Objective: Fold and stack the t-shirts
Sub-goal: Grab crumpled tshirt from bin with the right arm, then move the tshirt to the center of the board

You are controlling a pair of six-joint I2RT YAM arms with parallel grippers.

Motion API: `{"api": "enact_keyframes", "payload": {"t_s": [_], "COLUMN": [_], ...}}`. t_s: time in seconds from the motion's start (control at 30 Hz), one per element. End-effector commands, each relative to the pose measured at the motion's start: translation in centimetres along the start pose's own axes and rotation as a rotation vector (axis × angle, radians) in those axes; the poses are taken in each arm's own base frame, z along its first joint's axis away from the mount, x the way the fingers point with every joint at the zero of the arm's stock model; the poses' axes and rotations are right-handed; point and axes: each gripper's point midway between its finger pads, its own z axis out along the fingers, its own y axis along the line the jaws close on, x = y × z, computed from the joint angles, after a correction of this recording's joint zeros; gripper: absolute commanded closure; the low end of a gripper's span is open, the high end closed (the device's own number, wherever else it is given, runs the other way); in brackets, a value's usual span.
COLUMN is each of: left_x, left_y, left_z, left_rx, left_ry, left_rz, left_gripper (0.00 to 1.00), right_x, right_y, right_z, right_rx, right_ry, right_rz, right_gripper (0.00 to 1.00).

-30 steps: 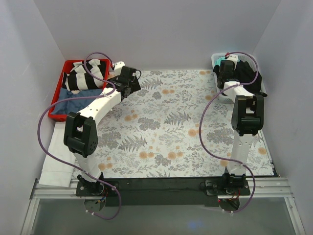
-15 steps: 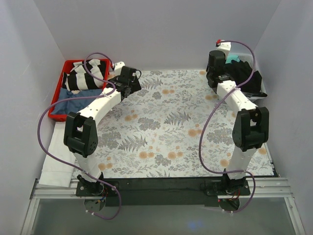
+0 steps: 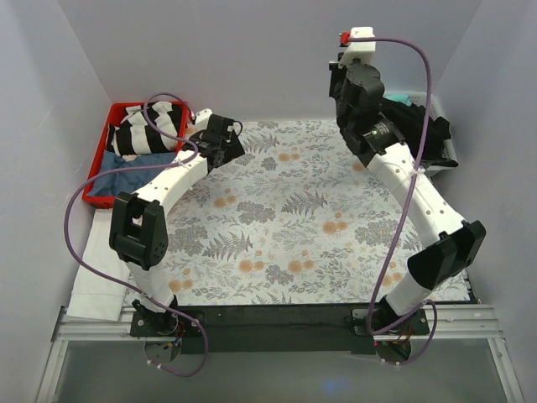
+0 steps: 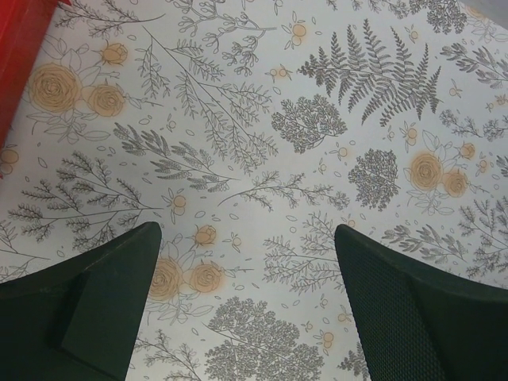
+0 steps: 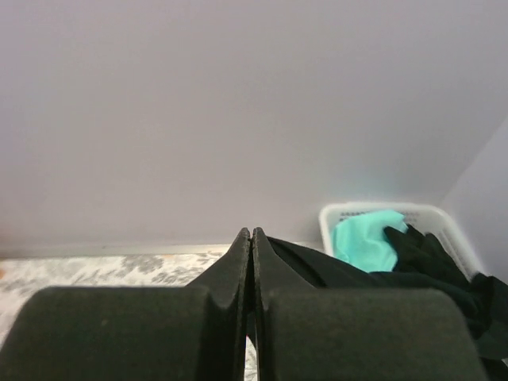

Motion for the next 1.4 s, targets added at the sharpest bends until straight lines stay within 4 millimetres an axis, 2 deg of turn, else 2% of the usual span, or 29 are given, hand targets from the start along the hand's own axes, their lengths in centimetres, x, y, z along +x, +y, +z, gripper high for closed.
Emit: {"api": "enact_keyframes", "payload": {"t_s": [0.0,0.1,0.13,0.2,0.23,0.3,0.33,0.4,0.43,0.5,0.57,0.6,0.63,0.83,0.87,0.93,0.97,1.03,1.1,1.13,1.2,1.23,1.27,1.3,1.33,1.37], "left_x": [-0.6,0.0,0.2,0.8,0.8,1.2,1.0,0.9,1.0,0.7,0.1,0.0,-0.1,-0.7,-0.8,-1.1,-1.1,-1.5,-1.5,-1.3,-1.0,-0.9,-0.5,-0.2,0.3,0.9], "left_y": [-0.5,-0.1,0.1,0.9,1.5,2.4,3.0,4.1,4.5,5.7,6.7,7.2,7.7,10.0,10.6,11.3,11.5,11.7,11.8,11.4,11.1,10.9,10.6,10.3,10.2,9.4], "left_z": [-1.6,-1.6,-1.5,-1.5,-1.5,-1.6,-1.6,-1.9,-2.0,-2.3,-2.7,-2.8,-3.0,-4.4,-5.0,-5.5,-5.7,-6.5,-7.0,-7.0,-7.0,-7.1,-7.0,-6.9,-6.6,-6.4], "left_rx": [0.037,0.029,0.020,-0.007,-0.030,-0.067,-0.097,-0.147,-0.167,-0.224,-0.258,-0.275,-0.284,-0.351,-0.371,-0.395,-0.397,-0.378,-0.355,-0.332,-0.298,-0.282,-0.263,-0.251,-0.240,-0.205], "left_ry": [0.004,0.015,0.017,0.021,0.012,0.011,-0.007,-0.018,-0.023,-0.046,-0.070,-0.075,-0.080,-0.142,-0.147,-0.175,-0.177,-0.192,-0.198,-0.187,-0.173,-0.166,-0.143,-0.128,-0.107,-0.074], "left_rz": [-0.044,-0.046,-0.053,-0.062,-0.067,-0.082,-0.086,-0.115,-0.124,-0.158,-0.191,-0.222,-0.233,-0.322,-0.329,-0.365,-0.365,-0.379,-0.394,-0.395,-0.377,-0.378,-0.376,-0.361,-0.346,-0.338], "left_gripper": [0.10,0.09,0.10,0.11,0.11,0.12,0.12,0.12,0.12,0.12,0.12,0.12,0.12,0.12,0.12,0.12,0.12,0.12,0.12,0.12,0.12,0.12,0.12,0.12,0.12,0.12], "right_x": [-5.5,-6.9,-7.1,-7.9,-8.2,-9.0,-9.3,-9.5,-10.4,-10.8,-12.3,-12.3,-13.3,-11.9,-10.7,-9.5,-8.1,-3.7,-1.1,2.8,5.1,7.9,9.1,9.3,11.6,11.8], "right_y": [4.1,7.4,9.4,10.9,12.8,14.3,15.8,17.1,18.0,18.9,19.7,20.4,20.5,20.9,21.0,20.1,19.7,18.8,16.9,15.8,13.7,12.3,11.4,10.3,8.9,7.8], "right_z": [-3.8,-6.3,-7.7,-9.3,-11.0,-12.5,-14.0,-15.1,-16.6,-17.6,-19.1,-19.4,-20.1,-20.1,-19.9,-19.3,-18.9,-17.5,-16.5,-15.4,-14.8,-14.0,-13.8,-13.8,-13.4,-13.4], "right_rx": [-0.147,-0.232,-0.280,-0.312,-0.359,-0.387,-0.424,-0.439,-0.468,-0.486,-0.510,-0.520,-0.522,-0.482,-0.469,-0.415,-0.391,-0.358,-0.298,-0.264,-0.224,-0.193,-0.175,-0.160,-0.131,-0.108], "right_ry": [-0.091,-0.104,-0.110,-0.129,-0.136,-0.157,-0.168,-0.173,-0.194,-0.209,-0.249,-0.255,-0.285,-0.275,-0.260,-0.234,-0.212,-0.141,-0.084,-0.020,0.023,0.071,0.093,0.099,0.141,0.148], "right_rz": [-0.066,-0.108,-0.114,-0.143,-0.150,-0.173,-0.179,-0.196,-0.198,-0.205,-0.195,-0.206,-0.216,-0.233,-0.242,-0.248,-0.262,-0.289,-0.282,-0.292,-0.260,-0.246,-0.230,-0.202,-0.201,-0.188], "right_gripper": [0.99,0.99,0.99,0.99,0.99,0.99,0.99,0.99,0.99,0.99,0.99,0.99,0.99,0.99,0.99,0.99,0.99,0.99,0.99,0.99,0.99,0.99,0.99,0.99,0.99,0.99]}}
